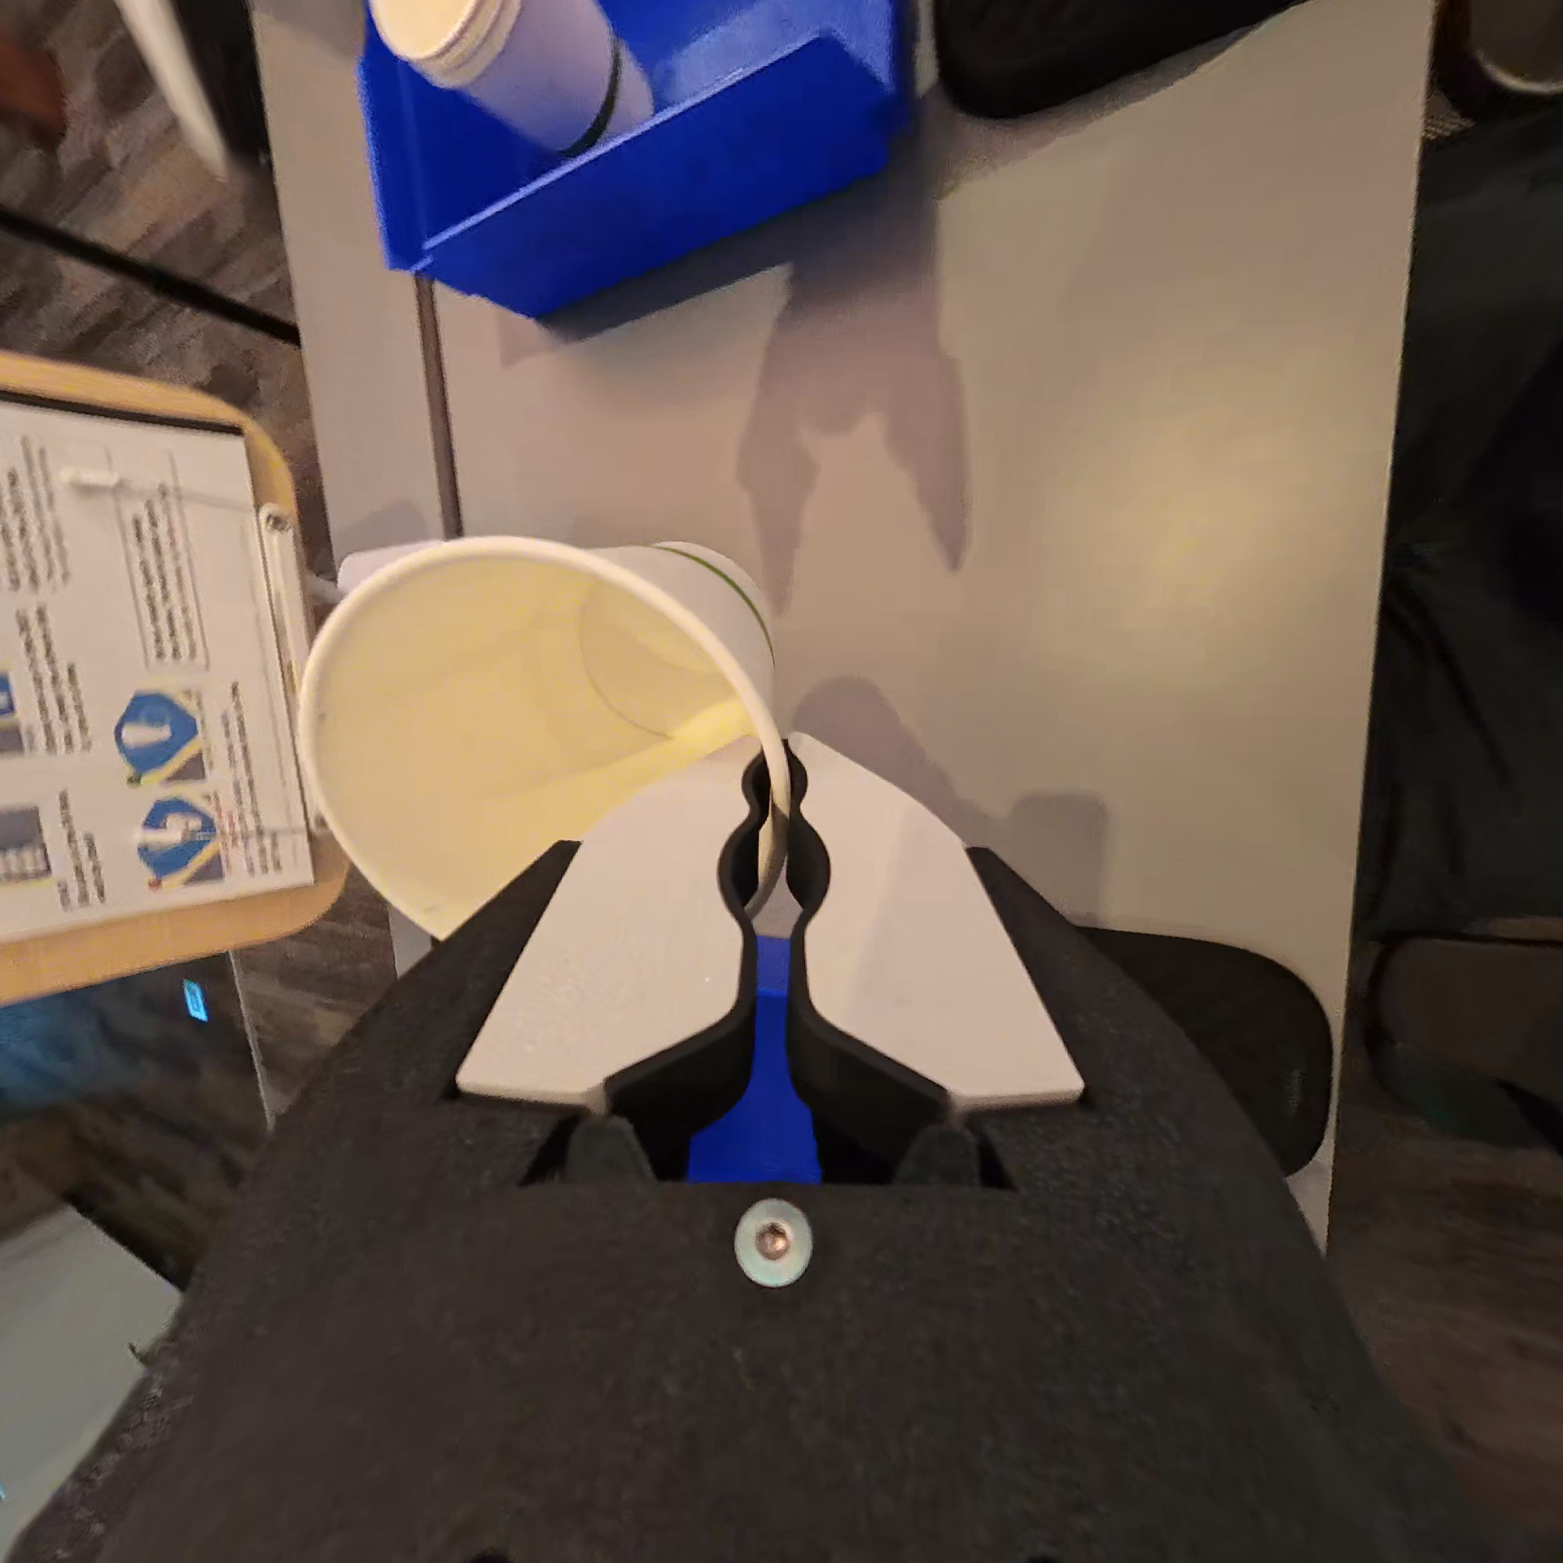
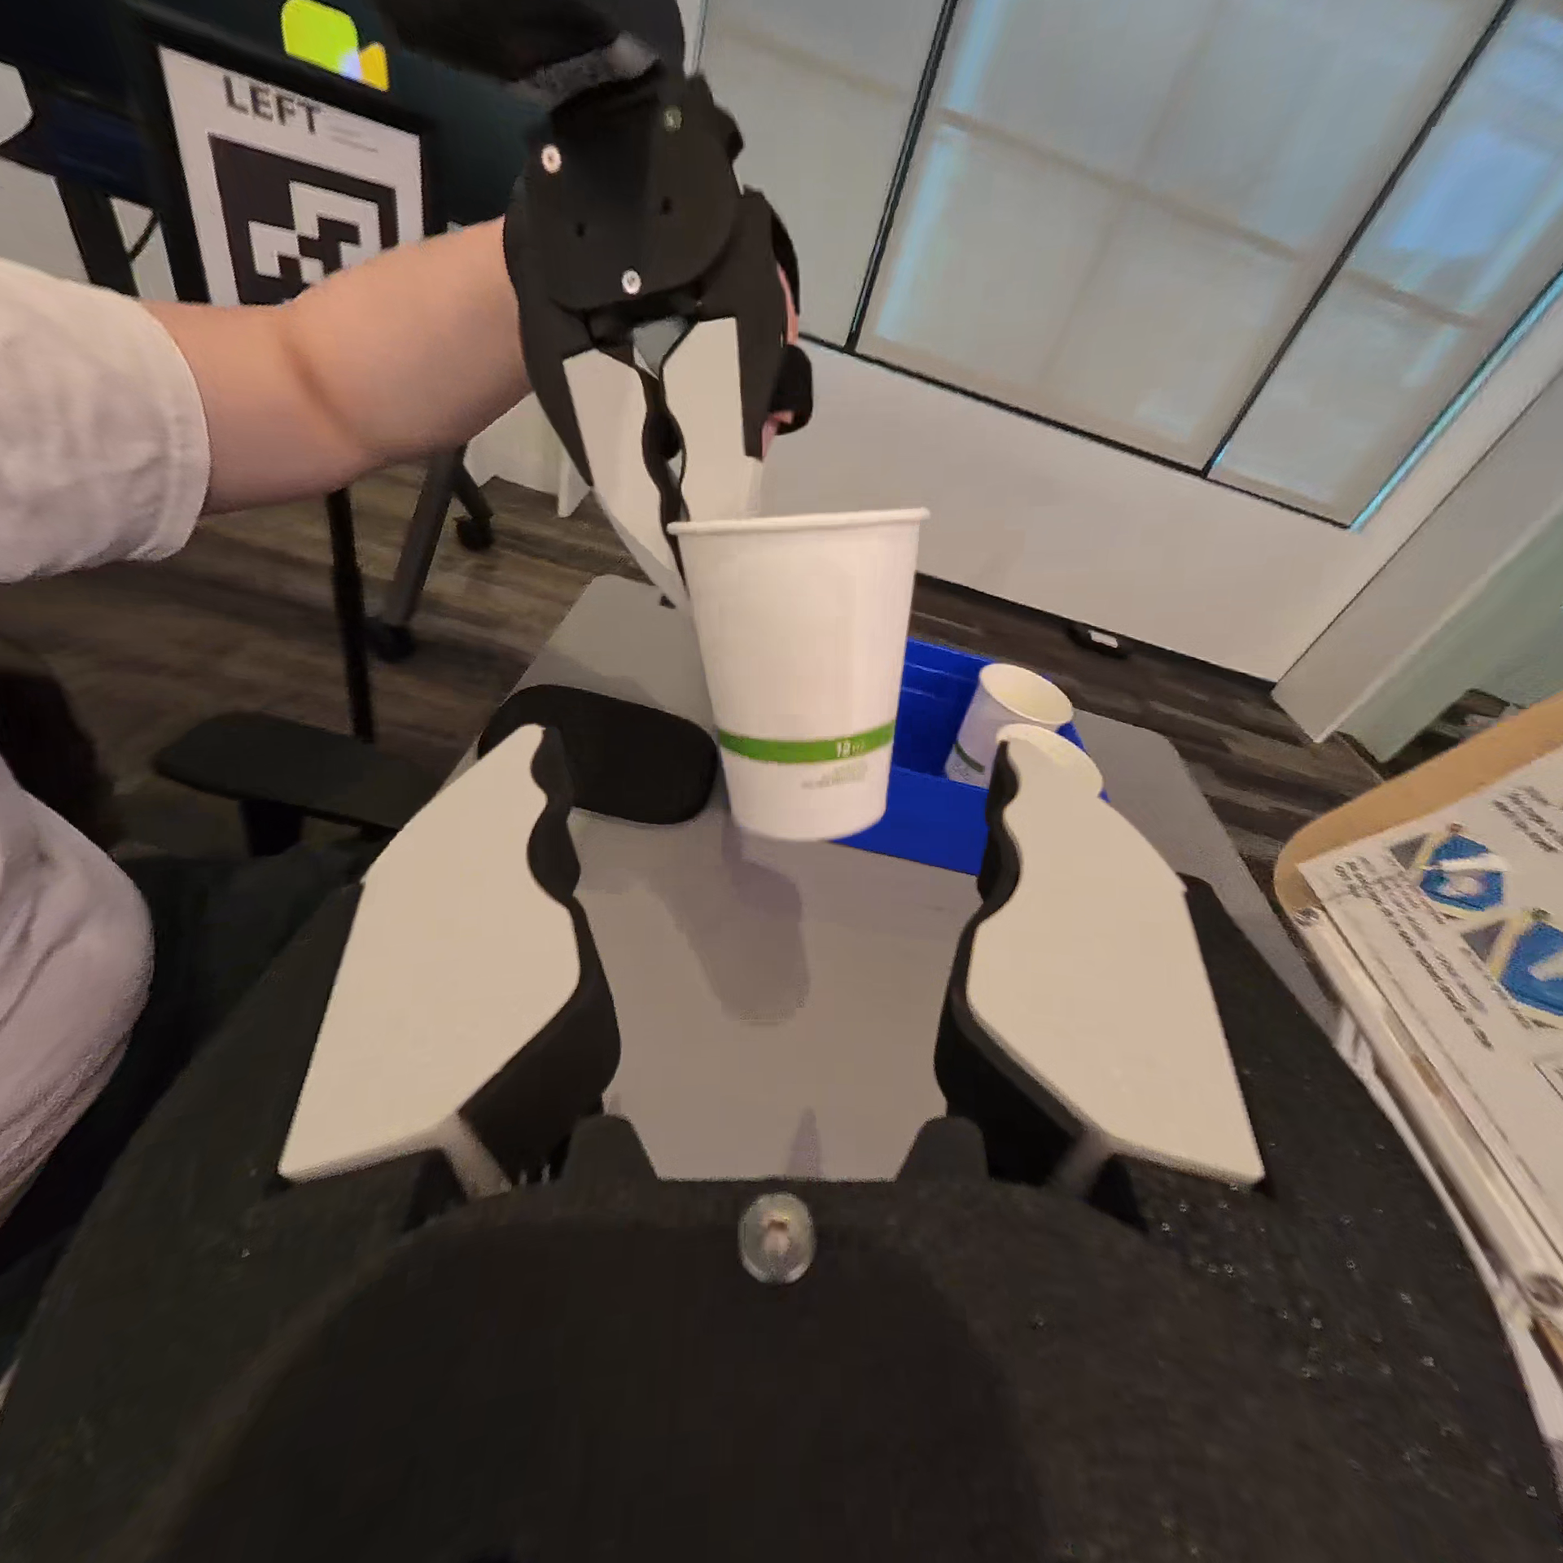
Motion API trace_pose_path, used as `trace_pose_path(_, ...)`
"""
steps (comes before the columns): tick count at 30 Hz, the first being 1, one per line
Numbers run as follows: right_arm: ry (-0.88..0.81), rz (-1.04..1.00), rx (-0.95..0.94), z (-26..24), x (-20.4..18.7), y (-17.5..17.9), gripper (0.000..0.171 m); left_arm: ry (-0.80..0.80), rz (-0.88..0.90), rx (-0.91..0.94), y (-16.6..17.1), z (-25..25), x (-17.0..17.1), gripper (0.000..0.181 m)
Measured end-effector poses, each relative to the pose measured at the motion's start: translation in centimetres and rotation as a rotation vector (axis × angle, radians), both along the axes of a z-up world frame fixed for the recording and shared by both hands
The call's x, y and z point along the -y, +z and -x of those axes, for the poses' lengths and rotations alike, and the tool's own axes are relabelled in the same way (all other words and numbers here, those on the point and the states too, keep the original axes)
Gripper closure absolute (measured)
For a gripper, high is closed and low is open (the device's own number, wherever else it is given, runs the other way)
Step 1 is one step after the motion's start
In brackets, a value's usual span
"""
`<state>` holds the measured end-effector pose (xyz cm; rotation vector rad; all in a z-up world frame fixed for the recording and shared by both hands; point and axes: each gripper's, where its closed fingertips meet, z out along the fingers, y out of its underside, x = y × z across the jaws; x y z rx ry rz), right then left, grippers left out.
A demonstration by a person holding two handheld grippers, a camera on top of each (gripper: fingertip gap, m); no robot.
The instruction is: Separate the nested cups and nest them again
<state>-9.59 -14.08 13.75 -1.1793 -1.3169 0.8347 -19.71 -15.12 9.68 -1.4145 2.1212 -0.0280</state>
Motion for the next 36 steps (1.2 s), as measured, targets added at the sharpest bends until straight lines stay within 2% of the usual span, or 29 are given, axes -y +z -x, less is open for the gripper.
trace_pose_path(6,0.058,0.037,0.096,3.8,-0.3,-3.0,0.078,-0.098,0.006,-0.077,-1.3,-2.4,2.1,0.181)
trace_pose_path(12,0.127,0.056,0.172,5.6,0.4,-5.2,0.08,-0.141,0.003,-0.124,-2.1,-3.4,3.1,0.181)
trace_pose_path(16,0.17,0.078,0.183,5.9,0.8,-5.6,0.087,-0.148,-0.005,-0.13,-2.4,-3.6,3.3,0.181)
trace_pose_path(22,0.188,0.088,0.194,6.0,0.8,-6.1,0.089,-0.135,0.001,-0.133,-2.6,-3.5,3.2,0.18)
trace_pose_path(23,0.194,0.099,0.194,6.0,0.7,-6.1,0.089,-0.123,-0.003,-0.128,-2.6,-3.6,3.0,0.177)
trace_pose_path(25,0.202,0.114,0.181,6.0,0.6,-6.1,0.089,-0.093,-0.008,-0.107,-2.3,-3.7,2.6,0.157)
trace_pose_path(27,0.194,0.12,0.161,5.8,0.2,-5.9,0.089,-0.073,-0.017,-0.06,-1.7,-4.0,2.2,0.145)
trace_pose_path(32,0.079,0.127,0.132,2.8,-2.5,-5.3,0.089,0.032,-0.11,0.132,2.0,-3.6,0.3,0.12)
trace_pose_path(34,-0.036,0.119,0.102,-0.6,-4.3,-4.4,0.089,0.069,-0.097,0.203,3.0,-2.7,0.1,0.121)
trace_pose_path(36,-0.232,0.109,0.031,-6.0,-7.0,-3.2,0.089,0.102,-0.093,0.22,3.0,-1.3,-0.1,0.124)
